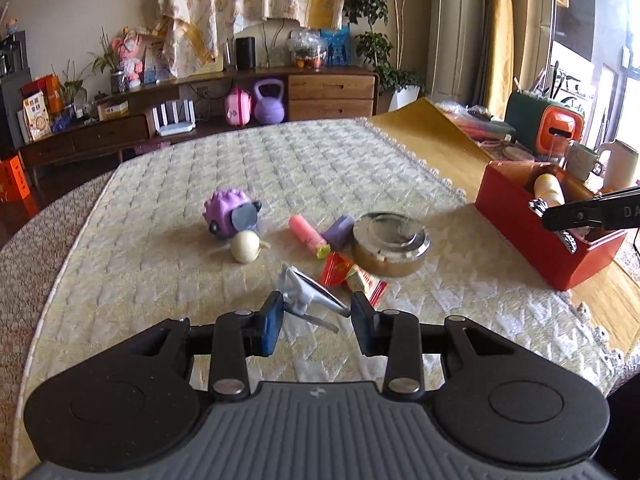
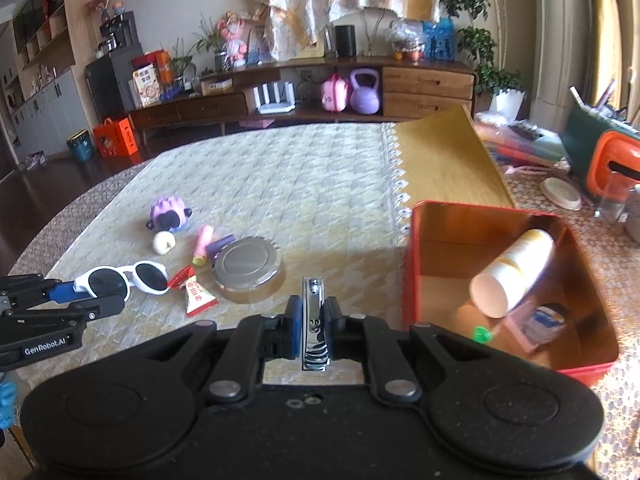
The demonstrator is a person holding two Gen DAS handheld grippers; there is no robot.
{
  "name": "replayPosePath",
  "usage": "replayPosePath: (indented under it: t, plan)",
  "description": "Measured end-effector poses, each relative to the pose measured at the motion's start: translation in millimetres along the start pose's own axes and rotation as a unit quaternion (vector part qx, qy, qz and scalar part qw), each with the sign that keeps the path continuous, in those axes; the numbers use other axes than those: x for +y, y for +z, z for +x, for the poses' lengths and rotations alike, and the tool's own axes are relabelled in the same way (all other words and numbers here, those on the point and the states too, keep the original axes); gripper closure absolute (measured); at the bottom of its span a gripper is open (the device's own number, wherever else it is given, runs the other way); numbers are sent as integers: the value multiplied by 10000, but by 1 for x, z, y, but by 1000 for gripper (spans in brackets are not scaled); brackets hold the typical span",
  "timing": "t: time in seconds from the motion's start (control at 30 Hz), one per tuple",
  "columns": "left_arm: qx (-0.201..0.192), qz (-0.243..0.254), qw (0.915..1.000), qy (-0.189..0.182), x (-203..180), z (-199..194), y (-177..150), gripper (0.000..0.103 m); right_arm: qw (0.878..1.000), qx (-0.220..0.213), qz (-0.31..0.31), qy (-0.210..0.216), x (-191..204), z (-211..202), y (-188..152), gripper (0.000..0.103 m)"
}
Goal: Organize rigid objects
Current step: 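Grasp the white sunglasses with the left gripper while the right lifts the clipper, then carry the nail clipper and the sunglasses over the red tin with both grippers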
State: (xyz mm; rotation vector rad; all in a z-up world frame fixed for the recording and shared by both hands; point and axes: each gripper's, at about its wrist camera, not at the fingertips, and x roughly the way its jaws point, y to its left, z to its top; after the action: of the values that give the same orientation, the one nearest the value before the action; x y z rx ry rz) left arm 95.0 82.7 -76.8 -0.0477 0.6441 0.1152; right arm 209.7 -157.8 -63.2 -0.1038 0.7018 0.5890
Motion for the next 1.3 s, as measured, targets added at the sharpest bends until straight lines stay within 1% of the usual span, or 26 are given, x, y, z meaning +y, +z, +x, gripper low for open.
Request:
replayPosePath:
  t: [0.23,0.3,0.4,0.43,0.63,0.73,0.87,0.97,1.03,1.1,1.17,1.2,1.23,1.27,1.3]
  plan:
    - [-213,117,9997,-74,-13,-14,13,68,9994,-208,133,-259,-21,-23,-1,93]
    - [-272,213,9994,-50,-17,-15,16,72,9989,-255,191,-343,-27,-28,-1,93]
    - [-285,213,9993,-63,-20,-15,22,80,9981,-322,280,-442,-40,-37,0,93]
    - [-286,211,9993,-62,-21,-14,23,85,9979,-339,293,-477,-43,-38,0,93]
    - [-327,346,9988,-70,-28,-10,30,88,9962,-404,435,-638,-63,-46,-5,92]
    - [-180,293,9994,-95,-29,-4,31,88,9959,-390,517,-638,-69,-47,-9,92]
    - [9,238,9988,-438,-27,1,28,88,9960,-357,539,-613,-72,-47,-12,92]
    - [112,398,9979,-501,-32,7,26,88,9960,-329,568,-605,-74,-45,-13,92]
    - [173,523,9965,-635,-35,12,25,87,9959,-324,590,-599,-75,-43,-13,92]
    - [316,636,9942,-813,-39,20,23,83,9959,-318,611,-584,-76,-42,-12,92]
    - [445,709,9918,-963,-44,28,19,70,9959,-301,630,-573,-76,-41,-13,92]
    - [485,732,9909,-1022,-47,30,17,65,9959,-288,643,-571,-77,-40,-14,92]
    - [501,748,9901,-1080,-50,32,15,49,9959,-273,658,-565,-78,-38,-14,92]
    - [485,757,9895,-1136,-52,33,12,37,9958,-256,671,-562,-79,-37,-15,92]
    - [468,770,9889,-1182,-55,34,9,35,9958,-237,679,-565,-80,-36,-15,92]
